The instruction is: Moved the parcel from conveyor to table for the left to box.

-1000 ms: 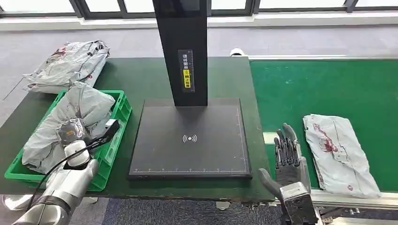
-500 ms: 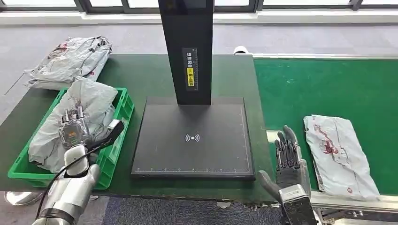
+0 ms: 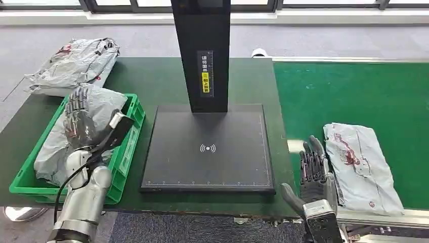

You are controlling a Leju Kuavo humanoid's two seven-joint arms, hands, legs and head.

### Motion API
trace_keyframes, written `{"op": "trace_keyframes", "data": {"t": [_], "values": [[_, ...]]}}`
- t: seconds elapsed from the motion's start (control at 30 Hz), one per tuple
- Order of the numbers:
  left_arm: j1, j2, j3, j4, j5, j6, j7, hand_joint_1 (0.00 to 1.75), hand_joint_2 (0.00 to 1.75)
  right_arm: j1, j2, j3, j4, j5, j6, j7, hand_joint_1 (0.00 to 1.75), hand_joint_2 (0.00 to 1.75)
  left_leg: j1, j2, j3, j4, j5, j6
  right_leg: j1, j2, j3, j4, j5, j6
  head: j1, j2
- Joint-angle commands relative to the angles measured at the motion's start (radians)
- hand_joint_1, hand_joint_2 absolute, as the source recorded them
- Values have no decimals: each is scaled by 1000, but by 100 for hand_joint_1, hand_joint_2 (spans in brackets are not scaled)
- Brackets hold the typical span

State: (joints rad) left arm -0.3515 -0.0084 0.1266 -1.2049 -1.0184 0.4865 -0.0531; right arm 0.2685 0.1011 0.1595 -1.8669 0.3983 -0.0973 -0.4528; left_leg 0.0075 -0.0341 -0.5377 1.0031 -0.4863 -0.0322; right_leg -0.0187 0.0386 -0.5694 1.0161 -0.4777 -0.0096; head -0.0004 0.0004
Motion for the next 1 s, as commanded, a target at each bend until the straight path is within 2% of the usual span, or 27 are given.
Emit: {"op": "trace_keyframes", "data": {"t": [0.03,0.13,0.2,0.27,0.3,0.33,0.37,0.4,0.47,0.5,0.53,0.6,0.63,0.67,0.73,0.8,0.87,0.9,1.0], "values": [[56,-12,-21,-227,57,105,-42,0,0,-9,-30,-19,37,-9,-15,-7,0,175,1,1,-3,0,1,2,2,-5,-1,-2,1,0,0,0],[109,-41,-50,-356,218,153,-191,0,0,-9,-35,-17,42,-13,-31,-7,0,175,2,1,-4,0,1,2,2,-5,-1,-2,2,0,0,0],[129,-53,-60,-390,212,156,-189,0,0,-8,-37,-19,44,-16,-31,-7,0,175,2,2,-4,0,1,2,3,-5,-1,-3,2,1,0,0],[147,-62,-97,-432,316,116,-241,0,0,-10,-38,-26,49,-17,-34,-3,0,175,1,1,-2,0,0,2,2,-4,-1,-1,1,0,0,0],[173,-64,-142,-468,493,-32,-282,0,175,-13,-42,-45,59,-14,-34,9,0,175,2,0,-4,0,1,2,2,-6,-1,-3,1,1,0,0],[186,-78,-154,-471,510,-54,-282,0,175,-15,-47,-60,68,-15,-26,14,0,175,1,-1,-3,0,1,2,1,-6,0,-2,0,1,0,0],[216,-70,-203,-475,642,-228,-276,0,175,-19,-44,-101,91,5,-29,53,0,175,2,-1,-4,0,1,2,2,-7,0,-3,1,1,0,0],[248,-78,-243,-452,697,-337,-271,0,175,-33,-43,-163,135,32,-30,94,0,175,1,-1,-3,1,0,2,1,-6,0,-2,1,1,0,0],[276,-102,-289,-391,742,-441,-273,0,175,-95,-43,-270,240,94,-39,153,0,175,0,0,0,-1,0,3,1,-5,2,-4,1,1,0,0],[286,-117,-313,-340,777,-505,-267,0,175,-164,-49,-352,345,188,-54,237,0,175,0,0,1,-3,2,4,1,-6,4,-7,3,1,0,0],[289,-126,-328,-305,789,-515,-276,0,175,-209,-58,-394,414,202,-44,236,0,175,0,0,1,-2,1,4,1,-5,4,-6,2,1,0,0],[288,-127,-337,-286,788,-504,-291,0,175,-234,-64,-415,453,202,-33,215,0,175,0,1,0,-1,1,4,1,-4,4,-6,3,2,0,0],[292,-121,-346,-275,803,-524,-275,0,175,-260,-68,-442,498,305,-78,296,0,175,0,1,-2,-1,2,5,1,-5,3,-7,4,3,0,0],[300,-120,-359,-259,801,-528,-272,0,175,-293,-83,-465,554,354,-93,335,0,175,0,1,-3,2,0,5,1,-4,2,-5,3,3,0,0],[329,-135,-374,-208,841,-554,-275,0,175,-427,-157,-513,779,477,-146,404,0,175,0,1,-4,3,1,6,0,-3,1,-5,4,5,0,0],[336,-139,-386,-168,858,-555,-289,0,175,-563,-226,-544,1010,535,-184,393,0,175,0,5,-3,2,0,7,0,0,2,-6,5,5,0,0],[337,-139,-386,-166,859,-555,-291,0,175,-573,-232,-545,1023,536,-183,389,0,175,0,8,-5,2,2,8,0,1,1,-9,9,6,0,0],[334,-137,-386,-167,859,-555,-291,0,175,-576,-232,-546,1027,536,-183,388,0,175,-1,3,-7,4,1,8,-1,-2,-1,-5,6,6,0,0],[332,-140,-377,-163,889,-567,-273,0,175,-636,-277,-544,1143,619,-210,451,0,175,-1,0,-11,6,4,12,-1,-6,-3,-5,7,8,0,0]]}}
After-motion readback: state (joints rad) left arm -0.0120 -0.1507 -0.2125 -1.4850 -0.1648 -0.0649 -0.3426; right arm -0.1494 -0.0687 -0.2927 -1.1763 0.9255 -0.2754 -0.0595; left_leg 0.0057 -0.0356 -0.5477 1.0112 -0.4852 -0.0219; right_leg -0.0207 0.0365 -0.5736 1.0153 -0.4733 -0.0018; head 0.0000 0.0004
